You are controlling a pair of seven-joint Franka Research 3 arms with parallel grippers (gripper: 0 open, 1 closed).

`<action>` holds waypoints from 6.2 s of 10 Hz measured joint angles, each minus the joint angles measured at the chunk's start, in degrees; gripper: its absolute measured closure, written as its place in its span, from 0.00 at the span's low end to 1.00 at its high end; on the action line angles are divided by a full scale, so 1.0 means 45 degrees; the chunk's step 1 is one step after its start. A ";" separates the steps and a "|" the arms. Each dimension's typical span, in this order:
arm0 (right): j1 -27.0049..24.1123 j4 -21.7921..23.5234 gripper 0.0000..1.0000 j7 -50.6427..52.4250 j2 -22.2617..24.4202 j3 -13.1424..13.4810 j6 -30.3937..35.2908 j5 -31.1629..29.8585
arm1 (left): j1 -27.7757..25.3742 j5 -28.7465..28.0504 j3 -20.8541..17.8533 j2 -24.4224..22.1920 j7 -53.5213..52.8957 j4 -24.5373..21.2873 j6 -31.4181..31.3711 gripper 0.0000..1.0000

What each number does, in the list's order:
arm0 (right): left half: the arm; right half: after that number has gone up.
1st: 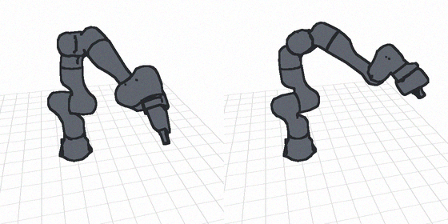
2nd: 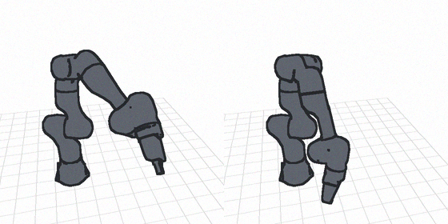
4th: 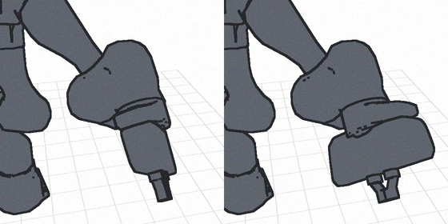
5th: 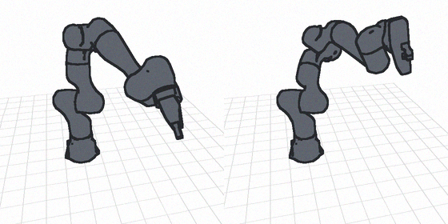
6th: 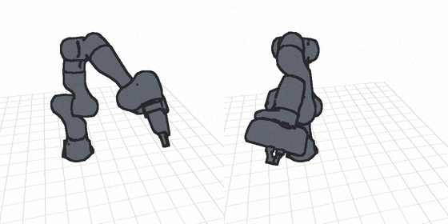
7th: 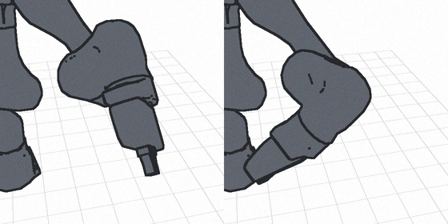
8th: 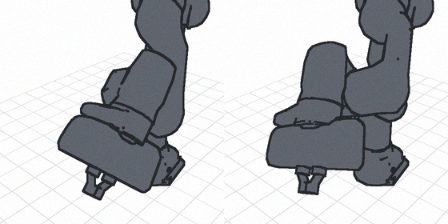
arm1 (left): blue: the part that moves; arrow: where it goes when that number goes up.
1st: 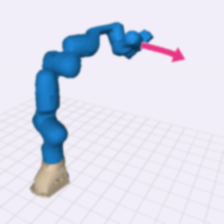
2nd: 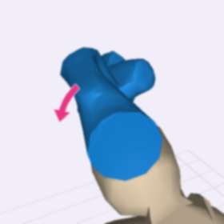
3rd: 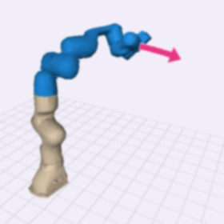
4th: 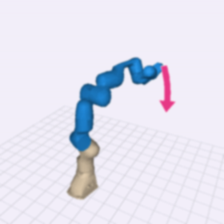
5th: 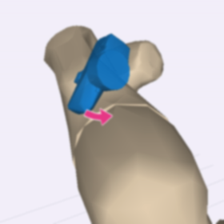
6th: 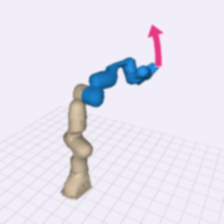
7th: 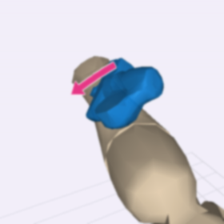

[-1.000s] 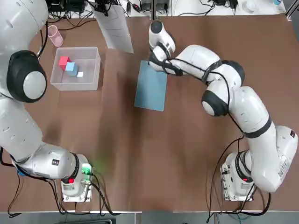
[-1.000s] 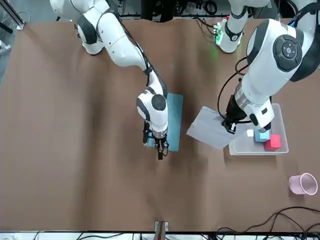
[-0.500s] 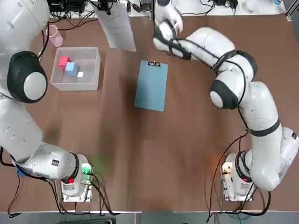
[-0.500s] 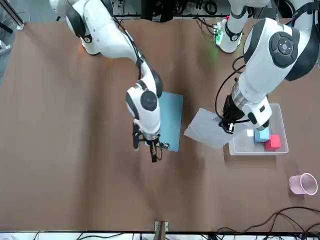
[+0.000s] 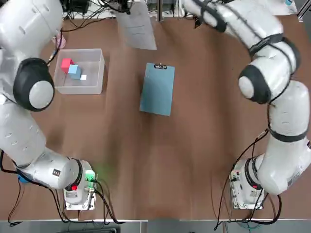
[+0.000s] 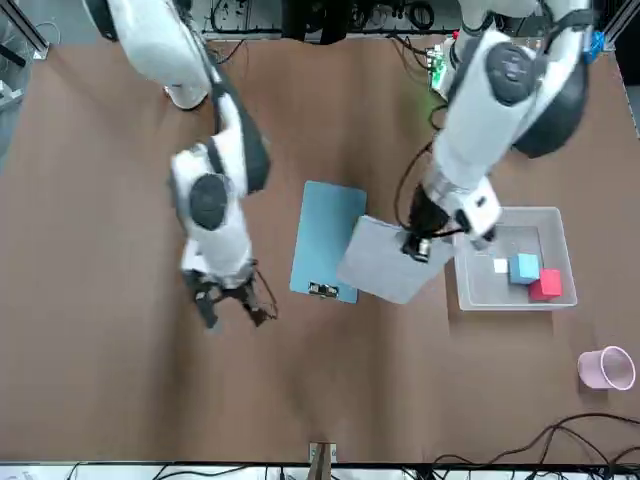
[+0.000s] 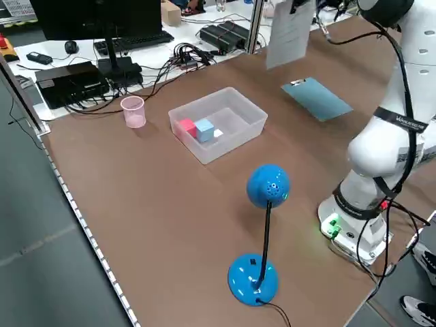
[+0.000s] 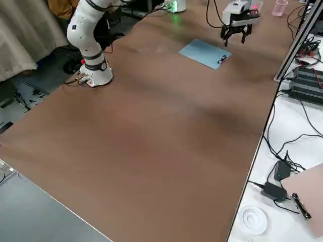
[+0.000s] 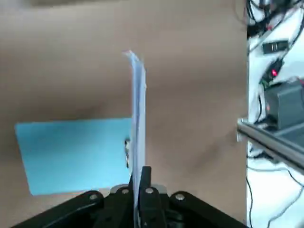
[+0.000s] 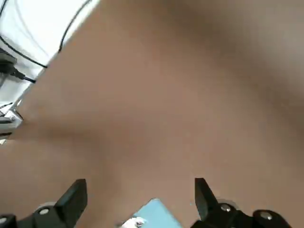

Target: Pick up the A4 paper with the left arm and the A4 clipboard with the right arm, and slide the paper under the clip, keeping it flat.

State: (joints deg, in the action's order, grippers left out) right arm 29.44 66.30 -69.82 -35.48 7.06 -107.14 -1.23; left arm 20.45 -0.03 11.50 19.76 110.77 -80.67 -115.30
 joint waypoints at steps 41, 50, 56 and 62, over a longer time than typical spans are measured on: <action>-0.6290 0.4163 0.00 1.6979 0.6704 -0.0042 0.2975 0.0046 | 0.4177 -0.1788 -0.0269 0.2314 0.4938 -0.2564 -0.1069 0.99; -0.6291 0.4217 0.00 1.6979 0.6703 -0.0043 0.3067 0.0046 | 0.4300 -0.2230 -0.0273 0.2305 0.4322 -0.2439 -0.1065 0.26; -0.6290 0.4223 0.00 1.6978 0.6701 -0.0060 0.3067 0.0047 | 0.3802 -0.2260 -0.0369 0.0547 0.2435 -0.2098 0.0189 0.00; -0.6290 0.4223 0.00 1.6978 0.6701 -0.0071 0.3063 0.0047 | 0.1557 -0.1671 -0.0400 -0.1742 -0.4182 -0.2080 0.2128 0.00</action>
State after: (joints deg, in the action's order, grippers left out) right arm 1.13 85.30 6.58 -5.33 6.74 -93.35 -1.02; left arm 27.45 -7.56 9.70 11.92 91.94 -90.03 -105.72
